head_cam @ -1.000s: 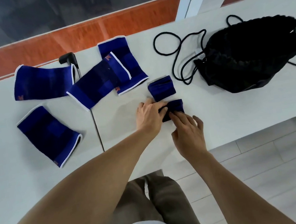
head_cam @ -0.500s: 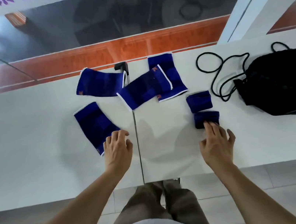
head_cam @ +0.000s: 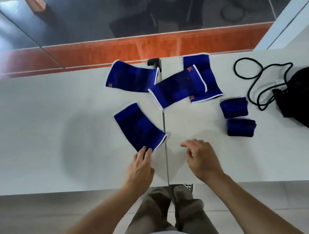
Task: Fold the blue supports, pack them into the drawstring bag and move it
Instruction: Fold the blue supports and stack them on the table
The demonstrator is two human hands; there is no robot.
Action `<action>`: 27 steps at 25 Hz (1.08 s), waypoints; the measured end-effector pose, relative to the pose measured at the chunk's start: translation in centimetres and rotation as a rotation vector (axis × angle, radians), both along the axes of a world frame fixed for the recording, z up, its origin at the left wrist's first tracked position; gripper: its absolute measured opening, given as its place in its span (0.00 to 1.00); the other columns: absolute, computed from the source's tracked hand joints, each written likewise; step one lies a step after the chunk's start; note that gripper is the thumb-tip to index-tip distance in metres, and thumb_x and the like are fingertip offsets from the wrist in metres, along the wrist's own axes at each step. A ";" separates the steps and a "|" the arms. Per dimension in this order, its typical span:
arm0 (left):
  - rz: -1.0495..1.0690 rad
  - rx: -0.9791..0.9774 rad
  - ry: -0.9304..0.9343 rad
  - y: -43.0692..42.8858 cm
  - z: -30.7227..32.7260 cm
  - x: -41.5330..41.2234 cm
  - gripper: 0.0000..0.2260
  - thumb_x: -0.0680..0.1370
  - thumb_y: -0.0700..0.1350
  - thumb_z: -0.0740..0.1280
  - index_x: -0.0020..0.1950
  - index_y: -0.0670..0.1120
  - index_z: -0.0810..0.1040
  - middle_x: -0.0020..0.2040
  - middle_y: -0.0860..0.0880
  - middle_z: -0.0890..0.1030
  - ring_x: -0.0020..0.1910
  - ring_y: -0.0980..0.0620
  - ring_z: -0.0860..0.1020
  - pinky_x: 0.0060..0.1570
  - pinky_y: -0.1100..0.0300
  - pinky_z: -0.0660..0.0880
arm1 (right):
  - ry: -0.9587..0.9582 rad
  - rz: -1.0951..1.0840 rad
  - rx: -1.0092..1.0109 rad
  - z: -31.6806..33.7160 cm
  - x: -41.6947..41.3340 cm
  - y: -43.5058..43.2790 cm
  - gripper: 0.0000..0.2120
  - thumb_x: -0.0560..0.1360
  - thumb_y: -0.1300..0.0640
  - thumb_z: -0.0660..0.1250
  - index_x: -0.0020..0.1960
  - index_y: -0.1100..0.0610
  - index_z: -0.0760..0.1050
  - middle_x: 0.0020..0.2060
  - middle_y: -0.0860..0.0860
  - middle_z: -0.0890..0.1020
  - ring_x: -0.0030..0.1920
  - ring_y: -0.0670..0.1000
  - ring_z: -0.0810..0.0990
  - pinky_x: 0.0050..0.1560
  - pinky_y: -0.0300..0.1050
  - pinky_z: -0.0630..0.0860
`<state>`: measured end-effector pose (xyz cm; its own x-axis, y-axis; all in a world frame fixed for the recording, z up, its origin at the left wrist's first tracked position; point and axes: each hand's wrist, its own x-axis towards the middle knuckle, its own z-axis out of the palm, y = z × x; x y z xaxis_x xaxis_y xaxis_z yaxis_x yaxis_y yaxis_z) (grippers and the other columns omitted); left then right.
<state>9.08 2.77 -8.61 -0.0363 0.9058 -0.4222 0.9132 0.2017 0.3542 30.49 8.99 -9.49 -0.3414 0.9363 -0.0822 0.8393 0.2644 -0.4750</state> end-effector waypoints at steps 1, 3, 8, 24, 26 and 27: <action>-0.021 0.009 -0.039 -0.1 0.2 0.5 0.25 0.82 0.41 0.62 0.79 0.46 0.62 0.79 0.46 0.62 0.76 0.44 0.64 0.74 0.51 0.66 | 0.024 0.064 -0.021 -0.3 -1.7 -0.3 0.14 0.75 0.62 0.64 0.59 0.54 0.80 0.52 0.50 0.84 0.50 0.53 0.81 0.53 0.48 0.74; -0.059 0.019 -0.114 0.1 0.7 1.1 0.21 0.82 0.41 0.62 0.75 0.49 0.67 0.74 0.48 0.71 0.71 0.47 0.71 0.71 0.53 0.68 | 0.044 0.140 -0.038 -0.8 -3.9 -1.1 0.16 0.77 0.58 0.61 0.62 0.54 0.80 0.55 0.50 0.85 0.53 0.52 0.81 0.55 0.46 0.74; 0.496 0.092 -0.260 1.1 2.0 -0.4 0.11 0.82 0.44 0.64 0.64 0.49 0.71 0.58 0.50 0.78 0.53 0.51 0.78 0.52 0.58 0.78 | -0.034 0.149 -0.096 -1.2 -4.5 -3.1 0.15 0.80 0.48 0.61 0.62 0.52 0.78 0.61 0.48 0.81 0.61 0.49 0.78 0.60 0.39 0.66; 1.142 0.295 -0.588 11.0 5.4 -3.4 0.08 0.77 0.47 0.67 0.47 0.43 0.78 0.42 0.46 0.83 0.34 0.49 0.84 0.32 0.52 0.83 | 0.655 -0.460 -0.683 1.4 -7.5 -1.2 0.06 0.80 0.63 0.62 0.53 0.55 0.75 0.50 0.51 0.83 0.49 0.53 0.82 0.50 0.42 0.81; 1.081 0.389 -0.598 12.2 7.5 -3.6 0.09 0.79 0.48 0.68 0.49 0.43 0.77 0.41 0.46 0.83 0.31 0.48 0.84 0.30 0.55 0.82 | 0.883 -0.617 -0.853 2.2 -8.8 0.0 0.07 0.80 0.66 0.61 0.53 0.59 0.76 0.49 0.56 0.83 0.51 0.57 0.84 0.52 0.47 0.83; 1.010 0.400 -0.609 12.7 7.8 -3.8 0.09 0.79 0.50 0.68 0.50 0.44 0.77 0.41 0.46 0.83 0.31 0.48 0.84 0.31 0.57 0.82 | 0.934 -0.649 -0.905 2.4 -9.3 0.3 0.07 0.80 0.65 0.61 0.53 0.60 0.76 0.49 0.57 0.84 0.51 0.57 0.84 0.53 0.47 0.83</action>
